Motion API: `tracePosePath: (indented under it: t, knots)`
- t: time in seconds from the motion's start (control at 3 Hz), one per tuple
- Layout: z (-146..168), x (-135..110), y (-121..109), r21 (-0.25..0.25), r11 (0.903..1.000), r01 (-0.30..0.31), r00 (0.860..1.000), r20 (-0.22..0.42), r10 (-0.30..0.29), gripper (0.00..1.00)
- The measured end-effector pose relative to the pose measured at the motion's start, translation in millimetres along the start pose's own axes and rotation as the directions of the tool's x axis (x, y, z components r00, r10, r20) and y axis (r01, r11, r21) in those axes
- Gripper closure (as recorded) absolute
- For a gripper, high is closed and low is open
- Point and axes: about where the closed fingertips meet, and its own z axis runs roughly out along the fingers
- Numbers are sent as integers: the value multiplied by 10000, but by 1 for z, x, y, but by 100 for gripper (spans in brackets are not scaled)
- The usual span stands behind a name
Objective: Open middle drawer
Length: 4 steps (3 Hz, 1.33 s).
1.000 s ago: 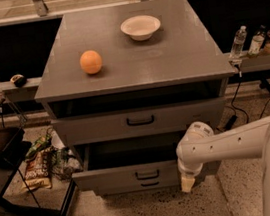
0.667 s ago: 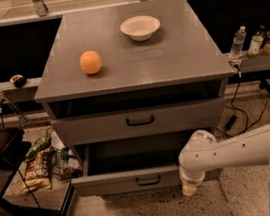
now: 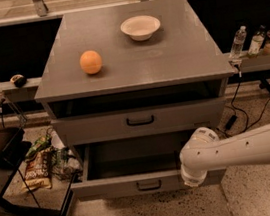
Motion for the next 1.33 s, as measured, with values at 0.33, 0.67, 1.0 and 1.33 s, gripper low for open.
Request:
tracePosePath:
  t: [0.33, 0.67, 1.0, 1.33]
  knots:
    - [-5, 0, 0, 17, 10000, -2, 10000, 3, 2, 100]
    - [-14, 3, 2, 99, 10000, 12, 10000, -50, -11, 100]
    - [-14, 3, 2, 93, 10000, 12, 10000, -51, -12, 100]
    - [-10, 5, 7, -56, 10000, 26, 10000, -57, -26, 100]
